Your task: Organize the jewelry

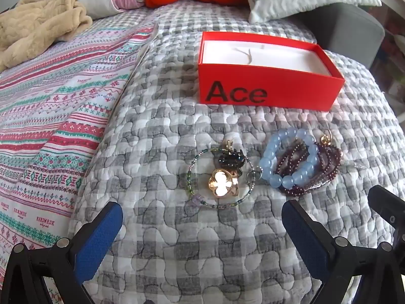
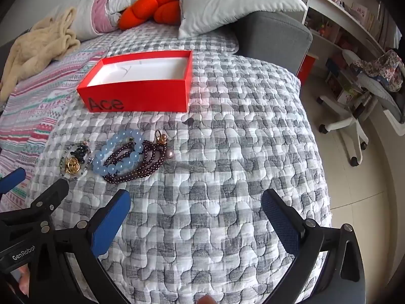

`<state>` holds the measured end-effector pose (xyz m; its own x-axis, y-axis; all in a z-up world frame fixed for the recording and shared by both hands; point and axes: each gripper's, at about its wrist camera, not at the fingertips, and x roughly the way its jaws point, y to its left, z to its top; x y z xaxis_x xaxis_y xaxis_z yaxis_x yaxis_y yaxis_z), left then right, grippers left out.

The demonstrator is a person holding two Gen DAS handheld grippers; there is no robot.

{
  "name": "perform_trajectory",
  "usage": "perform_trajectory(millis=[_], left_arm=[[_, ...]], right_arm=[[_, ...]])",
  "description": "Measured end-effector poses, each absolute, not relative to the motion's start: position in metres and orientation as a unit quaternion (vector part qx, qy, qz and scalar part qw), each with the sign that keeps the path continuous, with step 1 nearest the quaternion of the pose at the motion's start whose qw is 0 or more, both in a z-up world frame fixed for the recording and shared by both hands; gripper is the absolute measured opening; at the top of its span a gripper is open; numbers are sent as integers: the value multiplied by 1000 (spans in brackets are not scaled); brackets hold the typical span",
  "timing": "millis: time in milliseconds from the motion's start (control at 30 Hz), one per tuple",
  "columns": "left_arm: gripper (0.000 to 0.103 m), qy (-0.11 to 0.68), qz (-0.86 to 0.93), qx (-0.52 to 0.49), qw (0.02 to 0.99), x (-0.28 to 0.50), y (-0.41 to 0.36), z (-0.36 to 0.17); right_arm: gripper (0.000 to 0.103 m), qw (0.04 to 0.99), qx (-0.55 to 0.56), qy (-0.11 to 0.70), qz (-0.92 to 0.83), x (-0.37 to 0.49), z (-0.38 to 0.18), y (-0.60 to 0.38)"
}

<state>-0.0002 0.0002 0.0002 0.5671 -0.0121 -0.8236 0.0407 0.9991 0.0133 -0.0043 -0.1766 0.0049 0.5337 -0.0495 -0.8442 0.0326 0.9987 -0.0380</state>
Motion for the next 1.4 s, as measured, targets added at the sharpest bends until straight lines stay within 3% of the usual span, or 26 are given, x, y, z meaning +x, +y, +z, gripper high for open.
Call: perform_trajectory(millis=[1400], left_arm=[[103, 456, -6, 29, 890, 1, 10, 2]], right_arm=[[103, 879, -6, 475, -26, -5, 6, -178]])
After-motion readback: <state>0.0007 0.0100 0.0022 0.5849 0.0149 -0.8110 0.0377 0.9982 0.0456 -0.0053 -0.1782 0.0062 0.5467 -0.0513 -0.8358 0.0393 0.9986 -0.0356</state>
